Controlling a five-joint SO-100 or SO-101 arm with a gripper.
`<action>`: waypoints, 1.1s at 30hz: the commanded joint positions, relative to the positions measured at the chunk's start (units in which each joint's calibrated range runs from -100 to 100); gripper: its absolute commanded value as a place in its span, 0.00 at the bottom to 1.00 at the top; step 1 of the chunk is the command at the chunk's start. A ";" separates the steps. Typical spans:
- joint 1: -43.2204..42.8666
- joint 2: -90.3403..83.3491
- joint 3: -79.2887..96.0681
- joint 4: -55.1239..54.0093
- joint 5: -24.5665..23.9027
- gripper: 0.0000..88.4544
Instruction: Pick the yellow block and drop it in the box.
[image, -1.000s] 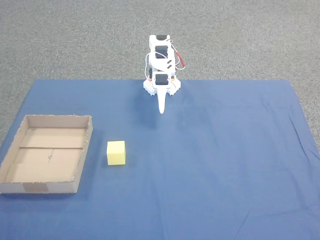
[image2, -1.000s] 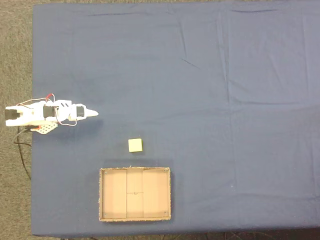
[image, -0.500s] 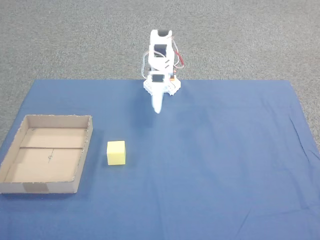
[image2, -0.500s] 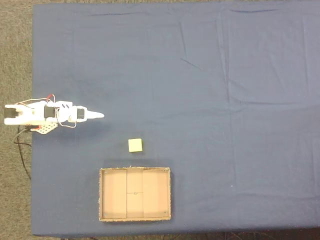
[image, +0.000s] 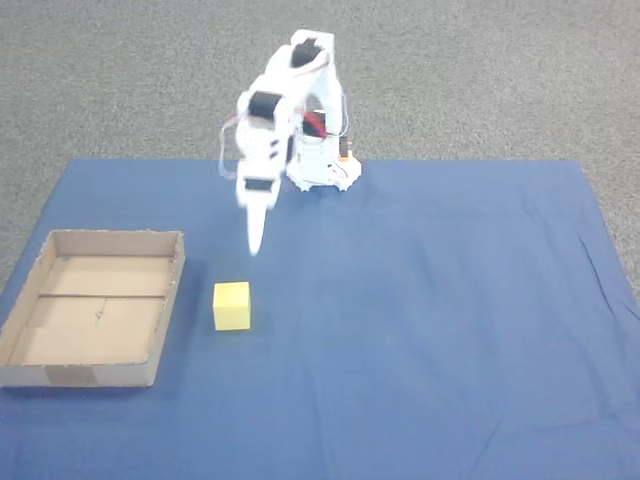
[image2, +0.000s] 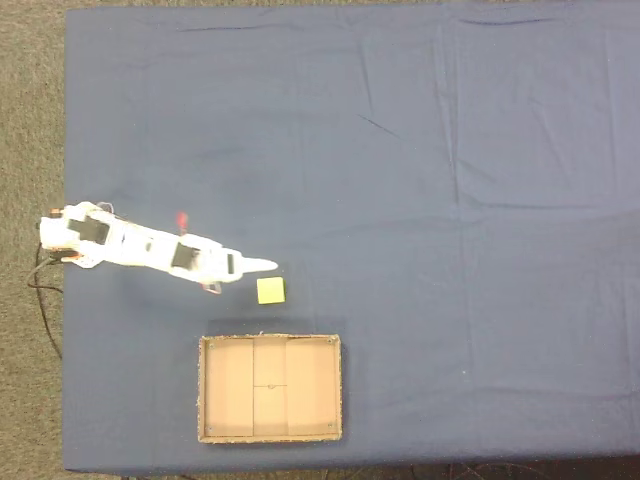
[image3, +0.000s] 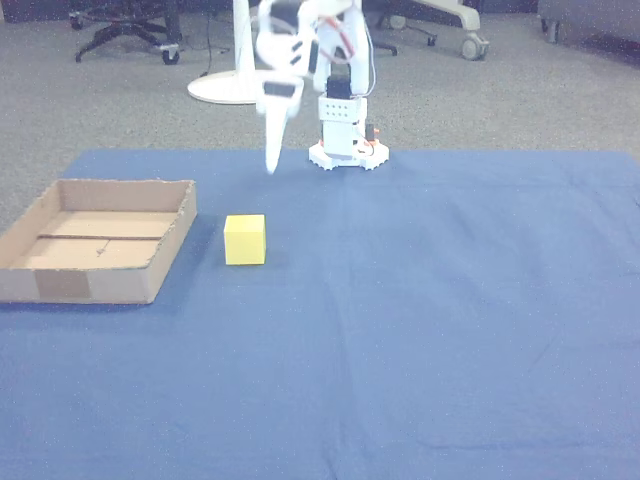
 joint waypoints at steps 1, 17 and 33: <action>1.28 13.52 -18.19 6.83 0.83 0.62; 3.88 38.43 -44.53 11.54 4.59 0.56; 3.33 43.41 -48.42 10.05 4.35 0.29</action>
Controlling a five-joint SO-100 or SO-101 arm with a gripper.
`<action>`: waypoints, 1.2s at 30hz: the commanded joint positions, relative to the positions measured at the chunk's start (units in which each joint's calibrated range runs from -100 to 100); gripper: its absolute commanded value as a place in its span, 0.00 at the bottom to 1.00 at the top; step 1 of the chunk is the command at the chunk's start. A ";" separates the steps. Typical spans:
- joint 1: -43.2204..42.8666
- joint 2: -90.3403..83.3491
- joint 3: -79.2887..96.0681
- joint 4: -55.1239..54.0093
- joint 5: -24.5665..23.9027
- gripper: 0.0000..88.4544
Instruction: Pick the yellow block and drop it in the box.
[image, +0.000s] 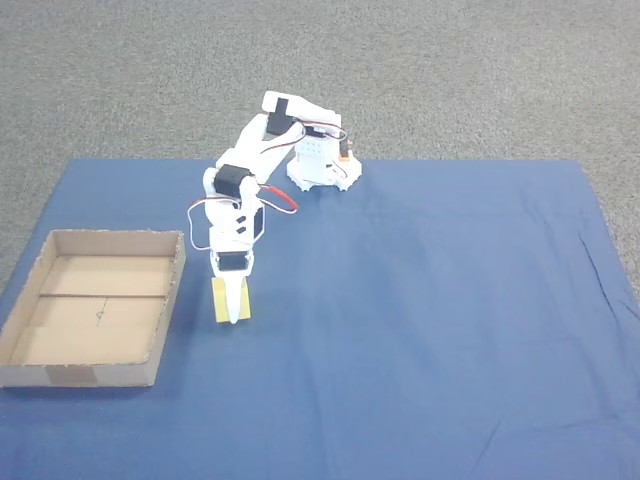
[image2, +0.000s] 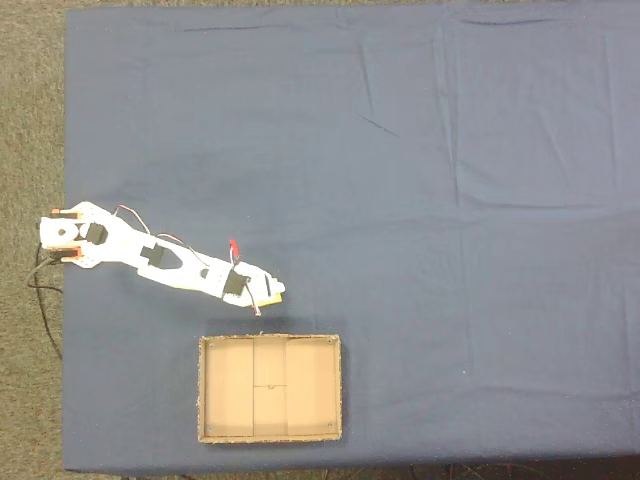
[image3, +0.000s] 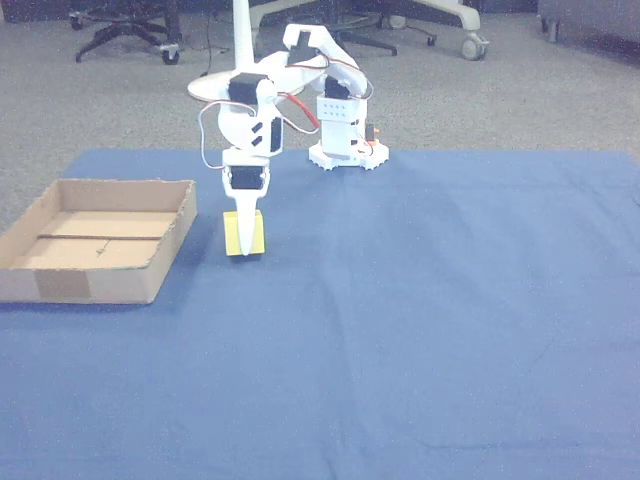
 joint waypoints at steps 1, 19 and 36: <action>0.21 -3.13 0.02 -0.78 -0.39 0.28; 24.20 -34.45 16.50 -18.47 -0.49 0.25; 20.58 -3.80 2.92 -26.82 1.86 0.57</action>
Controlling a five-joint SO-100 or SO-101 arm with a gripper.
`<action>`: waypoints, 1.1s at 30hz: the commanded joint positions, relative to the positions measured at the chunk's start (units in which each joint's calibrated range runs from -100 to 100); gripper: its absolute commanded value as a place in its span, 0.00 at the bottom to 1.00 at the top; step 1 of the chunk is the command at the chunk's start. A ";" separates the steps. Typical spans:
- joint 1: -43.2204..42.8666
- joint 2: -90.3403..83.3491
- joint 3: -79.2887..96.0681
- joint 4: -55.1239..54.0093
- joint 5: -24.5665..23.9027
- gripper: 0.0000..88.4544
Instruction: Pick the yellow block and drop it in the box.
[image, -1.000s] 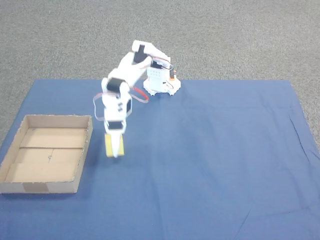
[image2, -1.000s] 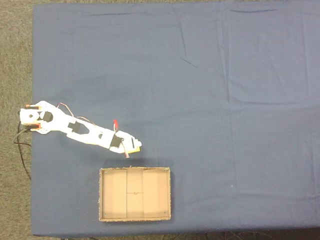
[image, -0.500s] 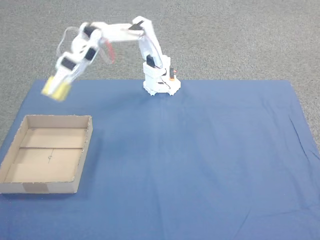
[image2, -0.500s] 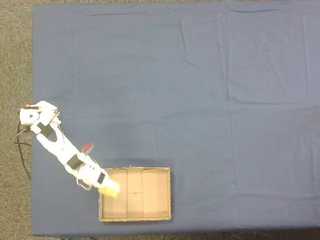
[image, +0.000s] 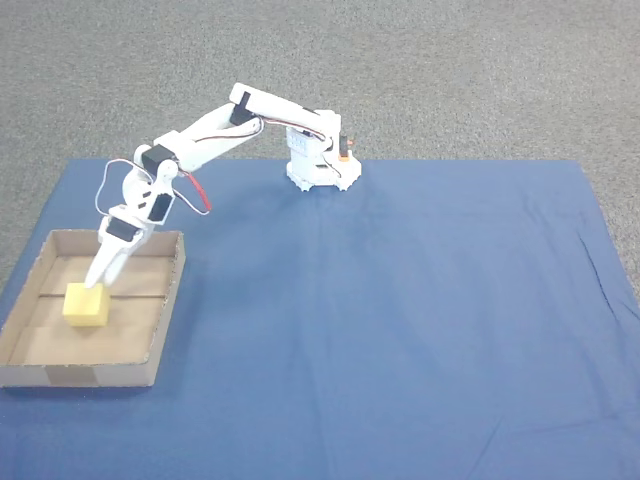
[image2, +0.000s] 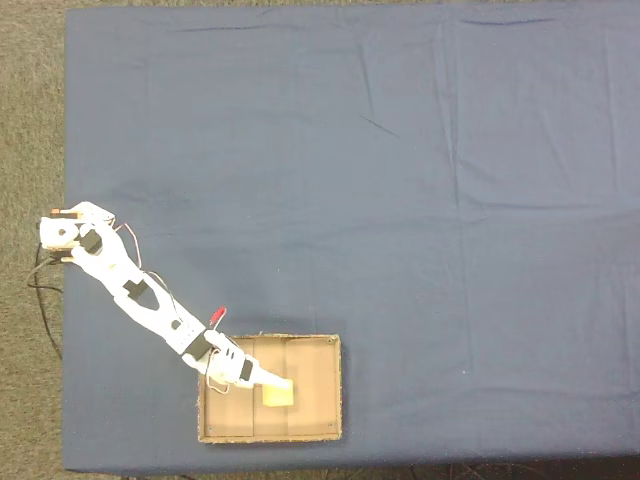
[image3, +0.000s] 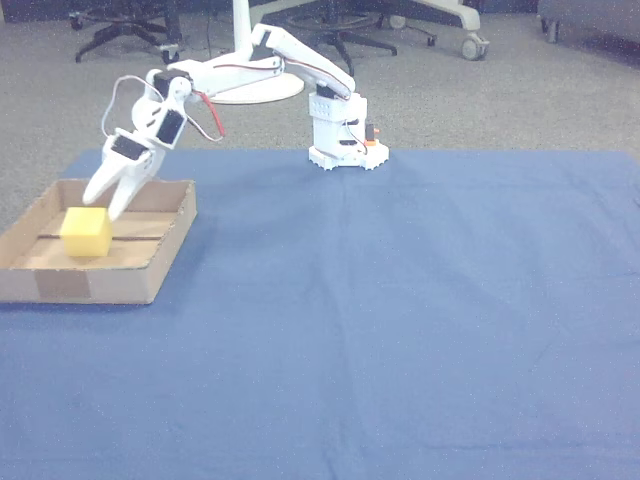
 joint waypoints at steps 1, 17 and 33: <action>-1.07 -10.75 9.78 1.48 -0.10 0.55; -43.86 -144.81 142.72 -14.15 -20.71 0.00; -41.65 -148.02 145.80 -2.49 -19.98 0.00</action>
